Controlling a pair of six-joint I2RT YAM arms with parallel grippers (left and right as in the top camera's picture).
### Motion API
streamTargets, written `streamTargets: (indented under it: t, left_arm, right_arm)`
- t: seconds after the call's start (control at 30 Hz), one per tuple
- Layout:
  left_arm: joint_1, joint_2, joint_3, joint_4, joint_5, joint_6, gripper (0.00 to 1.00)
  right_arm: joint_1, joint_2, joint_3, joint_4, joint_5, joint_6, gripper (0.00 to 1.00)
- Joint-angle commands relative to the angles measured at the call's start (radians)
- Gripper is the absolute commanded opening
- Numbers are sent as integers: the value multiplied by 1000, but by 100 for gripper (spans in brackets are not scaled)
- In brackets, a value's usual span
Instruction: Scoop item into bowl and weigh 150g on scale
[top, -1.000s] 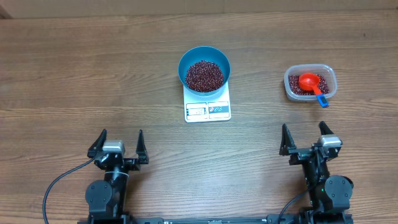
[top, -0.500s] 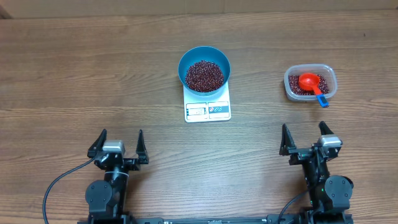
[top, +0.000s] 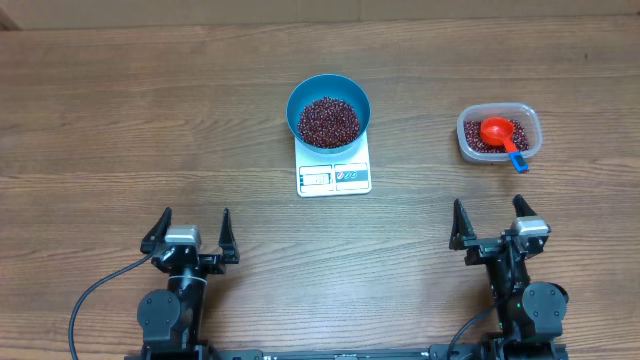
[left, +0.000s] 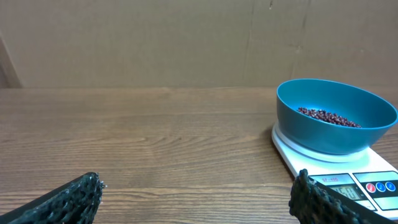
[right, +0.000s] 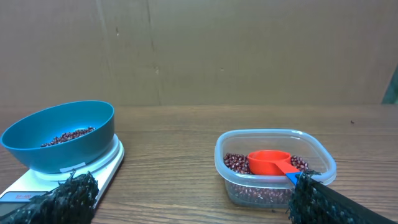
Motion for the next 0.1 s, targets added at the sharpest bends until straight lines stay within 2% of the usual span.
streamTargets:
  t: [0.0,0.07]
  left_arm:
    - [10,-11,-4,-2,0,-10,99]
    - [10,-11,-4,-2,0,-10,100]
  right_arm:
    - [6,-10,-10,3,-2,-5,100]
    - [6,-10,-10,3,-2,-5,100]
